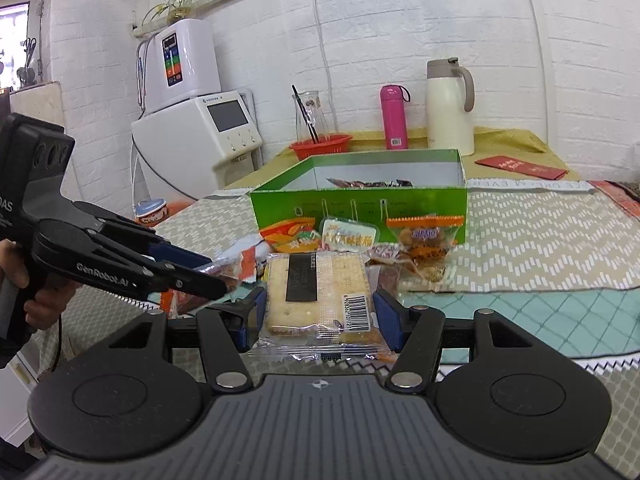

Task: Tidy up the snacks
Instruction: 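Carry both packs into the green box and open both tools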

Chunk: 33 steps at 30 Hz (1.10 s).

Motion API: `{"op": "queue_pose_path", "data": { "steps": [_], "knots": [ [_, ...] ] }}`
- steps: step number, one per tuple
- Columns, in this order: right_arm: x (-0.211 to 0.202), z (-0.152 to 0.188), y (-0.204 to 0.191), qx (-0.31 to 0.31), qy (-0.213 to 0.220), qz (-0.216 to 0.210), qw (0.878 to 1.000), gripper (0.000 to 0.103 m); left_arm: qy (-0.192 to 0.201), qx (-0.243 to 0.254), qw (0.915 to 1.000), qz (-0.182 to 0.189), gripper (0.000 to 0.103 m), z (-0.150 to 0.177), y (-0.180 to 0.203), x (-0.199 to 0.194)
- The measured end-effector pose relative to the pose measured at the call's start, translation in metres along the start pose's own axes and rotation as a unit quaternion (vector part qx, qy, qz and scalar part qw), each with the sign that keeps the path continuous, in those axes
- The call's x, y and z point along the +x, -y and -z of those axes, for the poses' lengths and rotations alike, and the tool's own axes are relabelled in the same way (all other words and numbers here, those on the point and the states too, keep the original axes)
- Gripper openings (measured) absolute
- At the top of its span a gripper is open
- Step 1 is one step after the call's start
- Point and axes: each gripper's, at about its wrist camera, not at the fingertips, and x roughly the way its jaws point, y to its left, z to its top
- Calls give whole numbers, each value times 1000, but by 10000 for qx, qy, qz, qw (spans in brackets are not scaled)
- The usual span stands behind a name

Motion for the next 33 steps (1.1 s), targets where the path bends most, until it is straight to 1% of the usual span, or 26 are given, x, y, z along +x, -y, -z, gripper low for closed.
{"op": "queue_pose_path", "data": {
  "steps": [5,8,10,14,17,22,26,27,28,29,31,33],
  "knots": [
    [12,-31,6,-338,339,227,9986,96,628,-335,9970,-291,36,-39,-19,-5],
    [28,-53,12,-430,476,340,9974,96,830,-555,9940,-437,36,-62,-31,6],
    [41,-67,18,-459,551,416,9966,96,926,-606,9915,-680,36,-76,-37,18],
    [73,-88,28,-460,567,563,9957,96,1005,-724,9873,-995,36,-100,-49,45],
    [100,-97,38,-404,468,638,9960,96,1052,-688,9828,-1354,36,-113,-57,64],
    [138,-101,54,-179,211,660,9974,96,849,-1013,9817,-1370,36,-123,-81,96],
    [164,-99,56,-199,72,656,9976,97,692,-1131,9814,-1387,39,-121,-94,116],
    [171,-98,57,-204,22,616,9979,97,696,-1150,9817,-1351,46,-120,-96,118],
    [178,-97,57,-242,-56,534,9983,101,740,-1173,9814,-1326,66,-119,-98,120],
    [185,-95,57,-295,-174,515,9981,103,828,-1229,9802,-1310,68,-117,-99,120],
    [191,-91,53,-457,-278,668,9963,103,930,-1406,9783,-1207,70,-113,-102,117],
    [184,-87,51,-572,-149,722,9956,103,837,-1497,9788,-1123,72,-112,-102,115]
  ]
}}
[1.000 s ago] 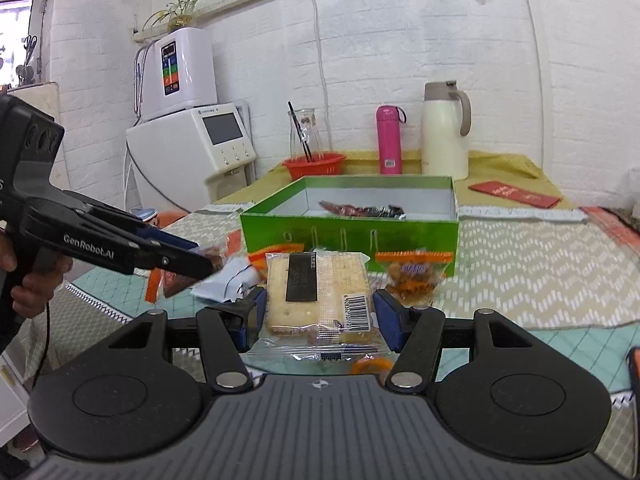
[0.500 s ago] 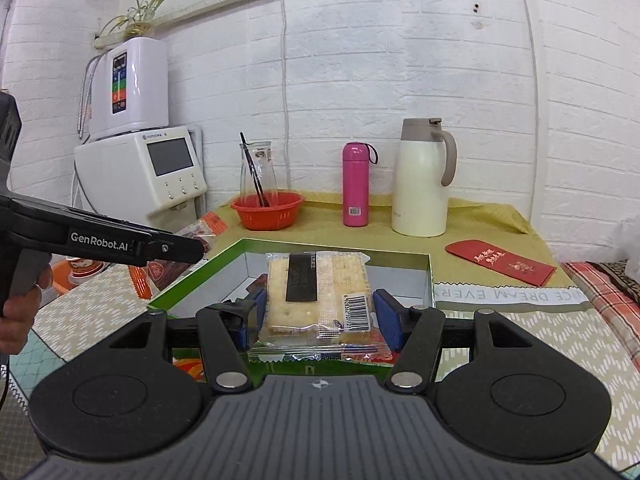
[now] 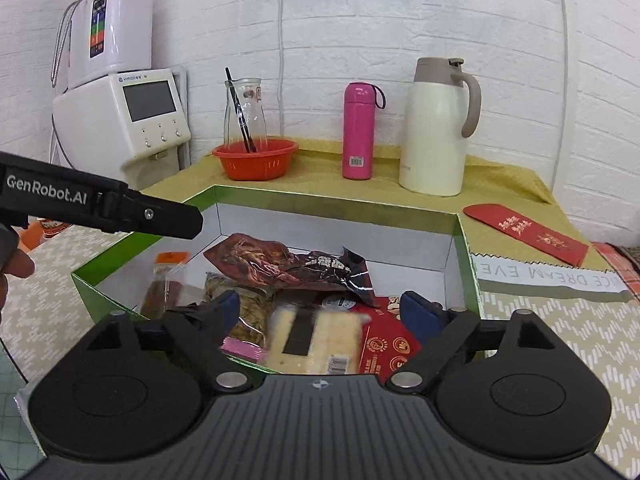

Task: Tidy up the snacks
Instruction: 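Carry both packs into the green box and open both tools, then reach to the red sausage pack and grasp it with the right tool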

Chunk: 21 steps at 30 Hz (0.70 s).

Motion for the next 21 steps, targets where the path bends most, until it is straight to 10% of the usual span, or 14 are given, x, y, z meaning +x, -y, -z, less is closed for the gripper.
{"op": "queue_pose_path", "data": {
  "steps": [6,21],
  "knots": [
    [-19,-6,7,131,96,-67,9998,103,229,38,9982,-557,102,4,8,-13],
    [-90,-7,-15,30,440,-215,9988,103,495,236,9973,-492,102,22,31,-79]
  ]
}}
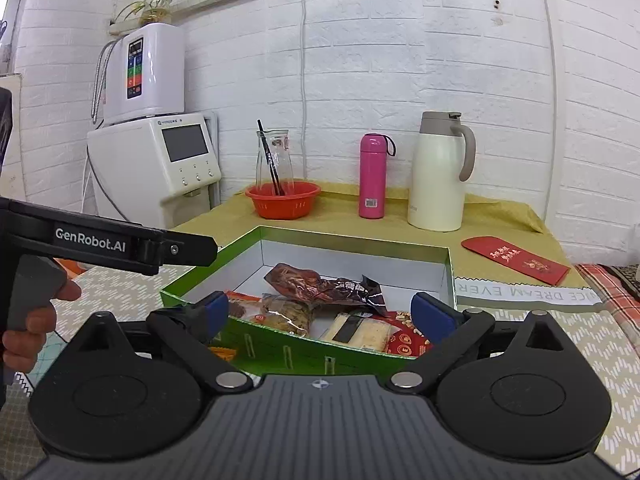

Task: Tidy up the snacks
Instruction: 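Reach to the red sausage pack and grasp it with the right tool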

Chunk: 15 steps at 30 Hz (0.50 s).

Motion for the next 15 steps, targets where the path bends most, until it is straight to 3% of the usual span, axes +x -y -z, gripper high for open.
{"op": "queue_pose_path", "data": {
  "steps": [5,10,15],
  "knots": [
    [-33,11,-10,-9,-72,1,10000,103,-167,46,9998,119,102,20,6,-28],
    [-64,46,-20,83,-281,-113,9995,103,-205,306,9991,223,102,59,11,-51],
    [-73,82,-36,143,-565,-346,9977,103,-701,-170,9960,528,102,98,-2,-53]
  ]
}}
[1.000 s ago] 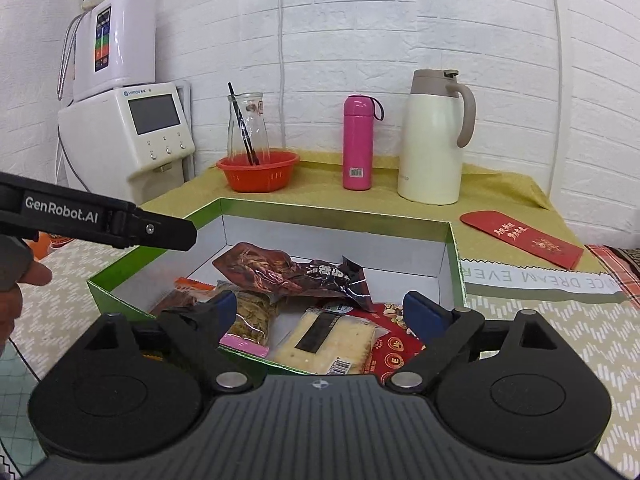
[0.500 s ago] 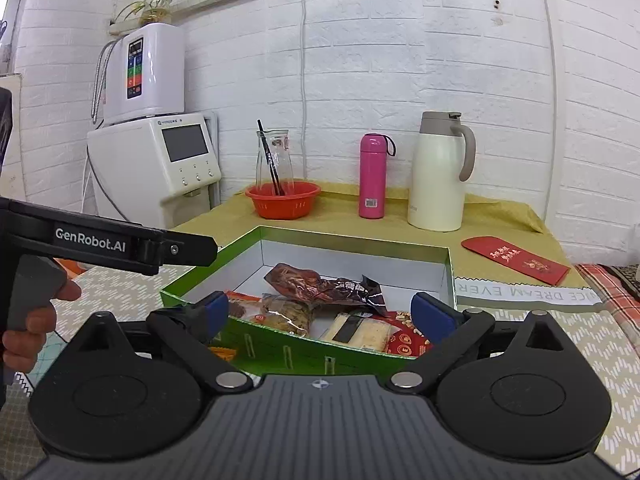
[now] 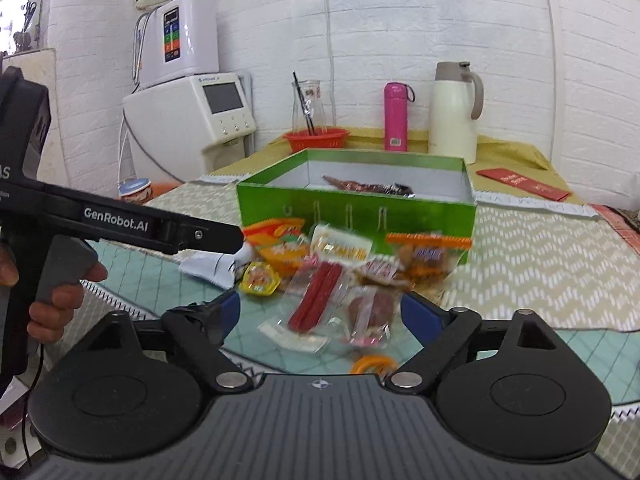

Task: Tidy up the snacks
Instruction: 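Reach to the red sausage pack and grasp it with the right tool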

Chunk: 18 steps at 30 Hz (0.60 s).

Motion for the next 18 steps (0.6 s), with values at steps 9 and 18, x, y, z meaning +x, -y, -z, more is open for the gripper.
{"op": "queue_pose_path", "data": {
  "steps": [9,18],
  "knots": [
    [24,13,-20,112,-269,-258,9992,73,-198,-570,9979,215,102,24,-28,-9],
    [63,8,-23,111,-231,366,9990,84,-210,-496,9978,382,102,19,-27,-7]
  ]
}}
